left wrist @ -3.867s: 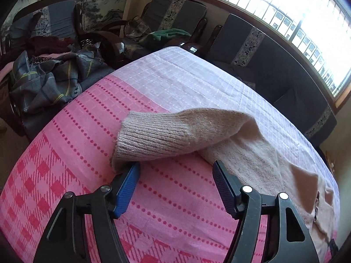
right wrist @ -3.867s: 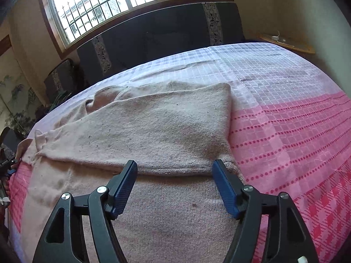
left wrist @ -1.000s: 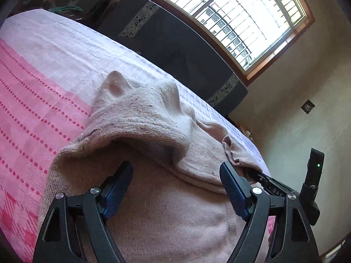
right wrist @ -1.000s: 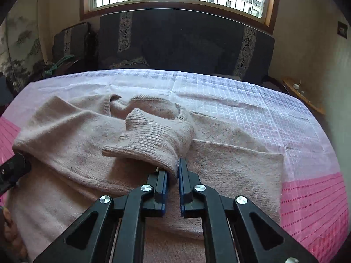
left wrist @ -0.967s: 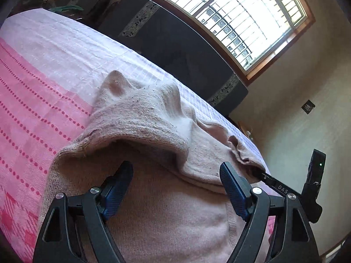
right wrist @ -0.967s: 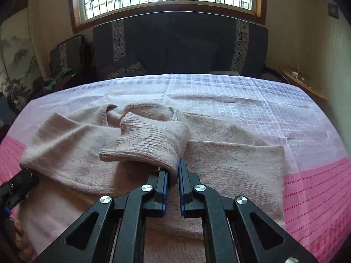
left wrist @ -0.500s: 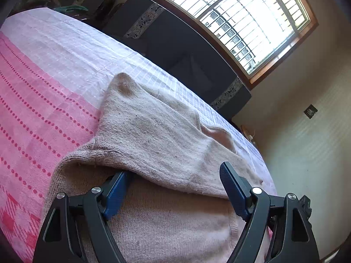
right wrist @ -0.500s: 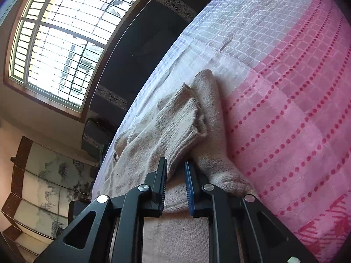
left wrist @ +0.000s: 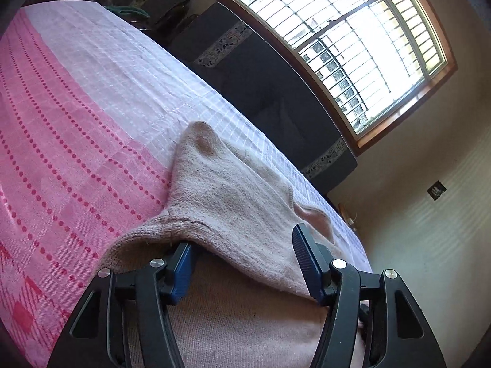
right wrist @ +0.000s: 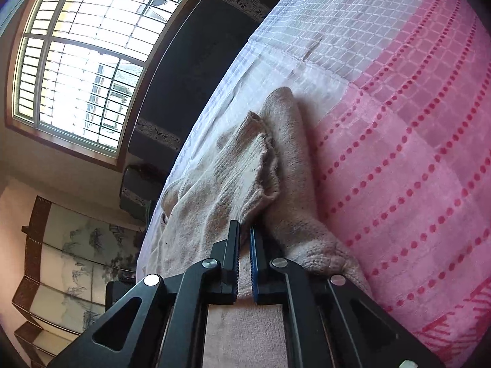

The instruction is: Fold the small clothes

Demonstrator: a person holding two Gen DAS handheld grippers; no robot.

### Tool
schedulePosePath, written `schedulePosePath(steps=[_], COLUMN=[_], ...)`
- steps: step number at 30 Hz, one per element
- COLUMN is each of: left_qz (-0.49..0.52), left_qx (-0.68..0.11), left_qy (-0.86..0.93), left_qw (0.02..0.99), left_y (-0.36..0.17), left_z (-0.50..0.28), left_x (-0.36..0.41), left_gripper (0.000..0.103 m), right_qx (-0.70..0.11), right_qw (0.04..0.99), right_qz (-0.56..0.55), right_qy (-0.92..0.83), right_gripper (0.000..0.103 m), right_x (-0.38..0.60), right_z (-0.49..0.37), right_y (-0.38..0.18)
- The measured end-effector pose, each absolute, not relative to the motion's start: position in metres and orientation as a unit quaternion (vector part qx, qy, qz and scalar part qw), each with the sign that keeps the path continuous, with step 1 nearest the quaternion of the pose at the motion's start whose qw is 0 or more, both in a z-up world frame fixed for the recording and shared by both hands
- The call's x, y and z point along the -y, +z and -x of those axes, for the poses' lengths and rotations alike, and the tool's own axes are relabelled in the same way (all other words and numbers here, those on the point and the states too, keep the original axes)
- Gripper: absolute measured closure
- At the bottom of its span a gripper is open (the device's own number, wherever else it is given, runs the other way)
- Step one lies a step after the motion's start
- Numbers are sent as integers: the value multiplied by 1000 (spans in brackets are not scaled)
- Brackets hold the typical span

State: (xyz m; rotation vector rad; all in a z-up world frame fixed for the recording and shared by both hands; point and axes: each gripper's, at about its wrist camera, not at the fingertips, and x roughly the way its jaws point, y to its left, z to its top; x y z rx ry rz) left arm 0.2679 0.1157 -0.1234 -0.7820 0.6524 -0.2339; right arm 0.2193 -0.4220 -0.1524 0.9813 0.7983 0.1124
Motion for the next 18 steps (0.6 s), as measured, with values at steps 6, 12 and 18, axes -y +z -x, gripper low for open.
schedulePosePath(steps=[6,12,18], left_qz=[373,387,399], left_qx=[-324,-325,-322], left_qy=[-66,-25,-7], left_qw=[867,862,859], left_y=[-130,-139,-143], left_z=[-268,-262,-258], left_x=[-121,-132,-140], left_gripper=[64,82,86], right_qx=[-372,-369,-371], right_qw=[806,812,812], right_qz=[-459,-450,-449], right_qy=[45,44,53], right_gripper=[103,103,103], right_x=[423,420,421], right_z=[-221,-217,-218], right_y=[-156,-157,-158])
